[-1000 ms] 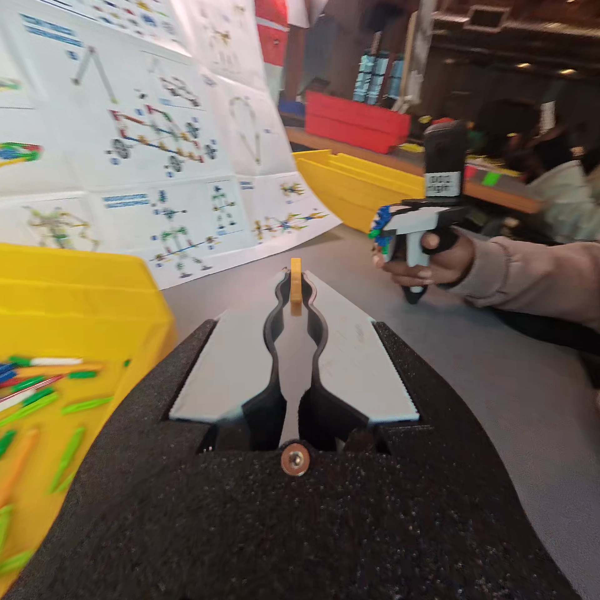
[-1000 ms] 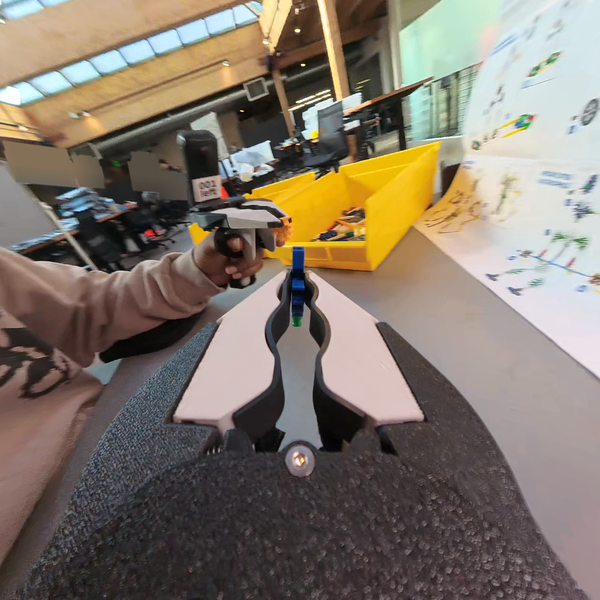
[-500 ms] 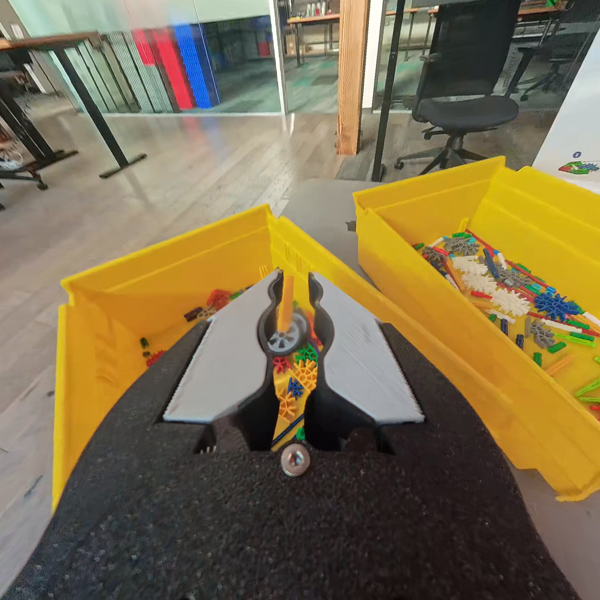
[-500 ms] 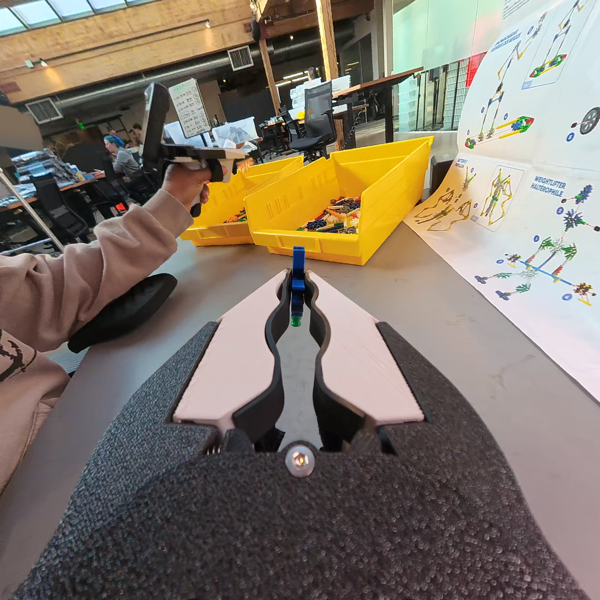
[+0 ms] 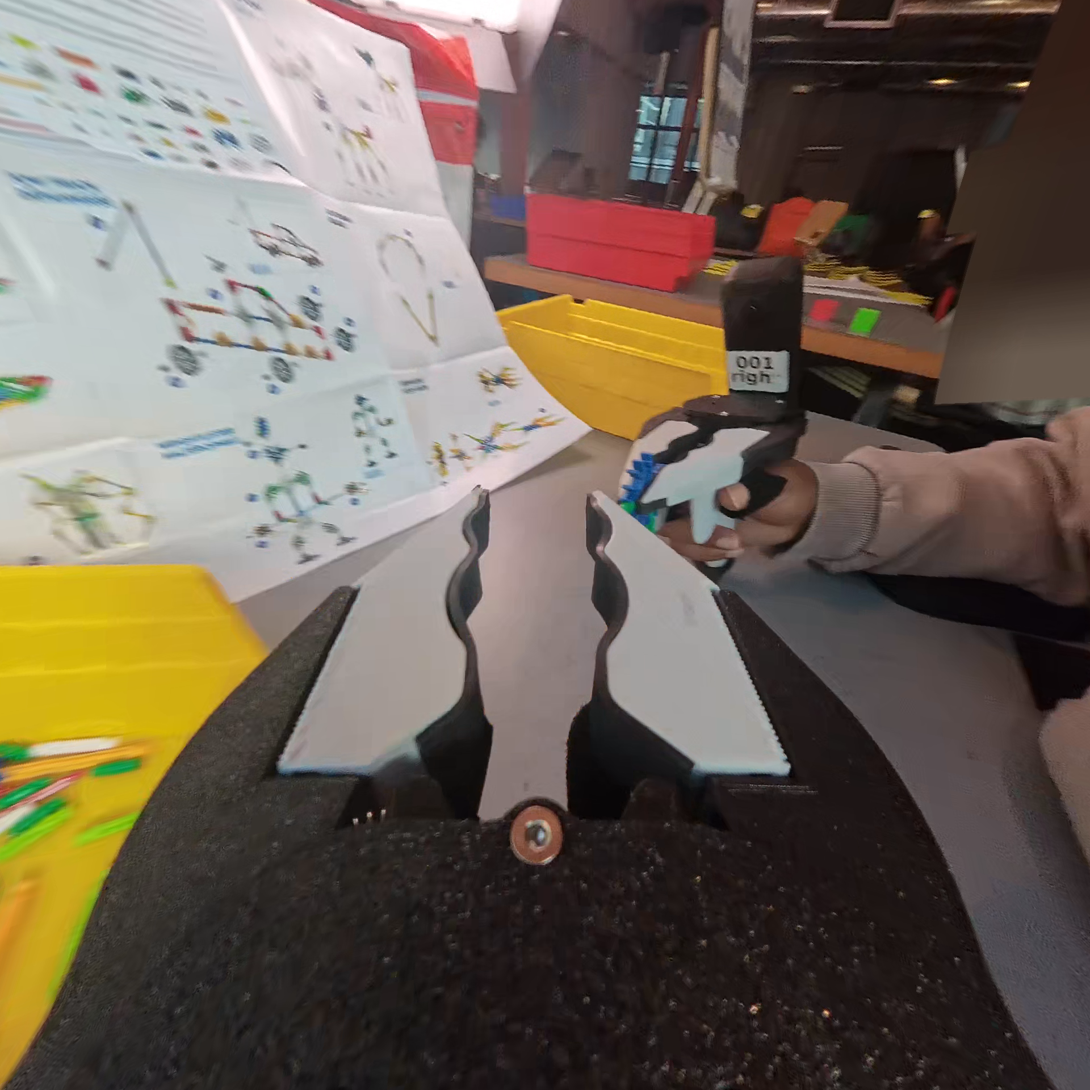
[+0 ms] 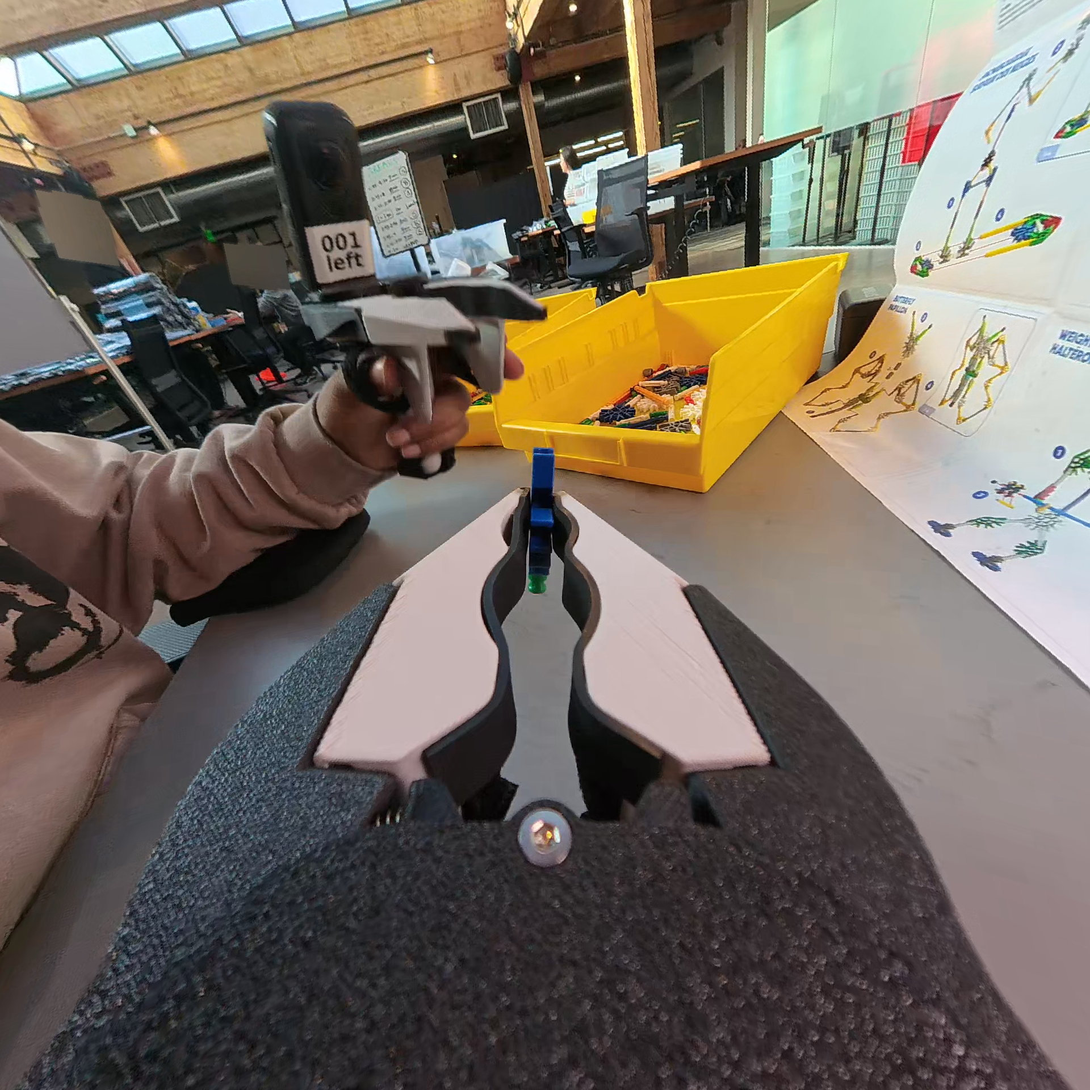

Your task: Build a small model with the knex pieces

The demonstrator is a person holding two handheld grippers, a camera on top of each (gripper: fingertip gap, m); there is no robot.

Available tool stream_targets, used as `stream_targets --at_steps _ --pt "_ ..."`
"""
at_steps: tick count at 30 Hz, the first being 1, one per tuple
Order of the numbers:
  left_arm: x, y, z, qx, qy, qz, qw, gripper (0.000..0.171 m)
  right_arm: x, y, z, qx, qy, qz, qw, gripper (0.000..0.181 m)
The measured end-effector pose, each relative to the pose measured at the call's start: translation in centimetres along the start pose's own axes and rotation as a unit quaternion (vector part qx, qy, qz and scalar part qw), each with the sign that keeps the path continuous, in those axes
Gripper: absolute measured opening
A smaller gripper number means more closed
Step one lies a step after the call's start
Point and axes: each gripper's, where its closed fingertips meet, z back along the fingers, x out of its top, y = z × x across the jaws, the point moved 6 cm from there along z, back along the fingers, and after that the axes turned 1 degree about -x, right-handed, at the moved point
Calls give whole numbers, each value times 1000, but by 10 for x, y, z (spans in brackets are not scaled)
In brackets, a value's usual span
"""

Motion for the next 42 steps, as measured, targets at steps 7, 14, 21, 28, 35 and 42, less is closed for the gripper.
stream_targets --at_steps 7,14,21,28,35,42 --pt "-43 -28 -44 -133 14 140 981 23 -3 17 -4 52 4 -4 999 4" --pt "-39 -39 -37 -185 -6 141 972 11 -5 21 -6 84 7 -21 996 4" --pt "-38 -46 -32 -237 1 153 959 5 -8 31 -5 151 19 -57 987 6" --pt "-36 -48 -30 -251 -5 167 953 5 -3 34 -1 163 17 -38 986 6" --pt "-33 -51 -28 -250 -10 149 957 6 0 36 -1 154 7 -35 987 4" --pt "-25 -68 -18 -336 -21 147 930 7 3 54 -1 242 -6 -96 966 4"
